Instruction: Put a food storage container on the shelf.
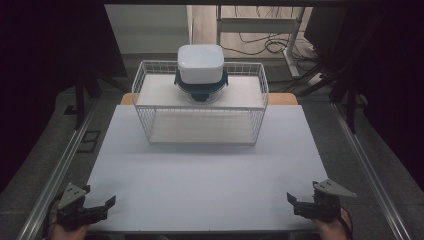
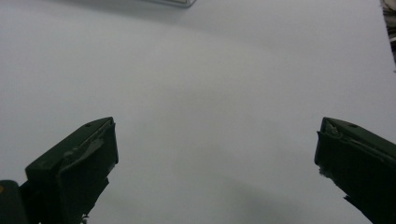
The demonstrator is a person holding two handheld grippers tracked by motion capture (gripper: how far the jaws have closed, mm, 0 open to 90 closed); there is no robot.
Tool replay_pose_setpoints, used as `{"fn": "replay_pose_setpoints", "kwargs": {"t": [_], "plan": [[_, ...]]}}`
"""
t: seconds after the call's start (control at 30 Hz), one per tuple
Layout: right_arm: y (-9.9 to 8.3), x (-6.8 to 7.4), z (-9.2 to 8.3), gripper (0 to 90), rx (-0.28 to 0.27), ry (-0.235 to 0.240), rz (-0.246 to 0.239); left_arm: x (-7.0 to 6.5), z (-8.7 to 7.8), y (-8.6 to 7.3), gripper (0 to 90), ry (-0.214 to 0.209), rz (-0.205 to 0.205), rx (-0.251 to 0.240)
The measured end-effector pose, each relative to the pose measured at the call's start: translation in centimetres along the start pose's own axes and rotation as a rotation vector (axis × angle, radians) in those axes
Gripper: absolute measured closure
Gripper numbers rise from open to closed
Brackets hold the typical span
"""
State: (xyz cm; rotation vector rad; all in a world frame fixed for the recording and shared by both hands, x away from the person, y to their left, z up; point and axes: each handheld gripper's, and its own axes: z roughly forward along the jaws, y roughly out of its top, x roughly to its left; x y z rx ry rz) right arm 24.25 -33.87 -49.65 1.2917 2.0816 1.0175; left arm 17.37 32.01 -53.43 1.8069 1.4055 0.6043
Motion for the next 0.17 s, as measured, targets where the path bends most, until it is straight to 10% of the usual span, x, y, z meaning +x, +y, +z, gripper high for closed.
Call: {"fn": "replay_pose_setpoints", "kwargs": {"t": [0.17], "plan": [[-0.04, 0.14, 0.31, 0.0, 0.018, 0.002, -0.012, -0.17, 0.03, 0.07, 3.5, 0.005, 0.015, -0.002]]}}
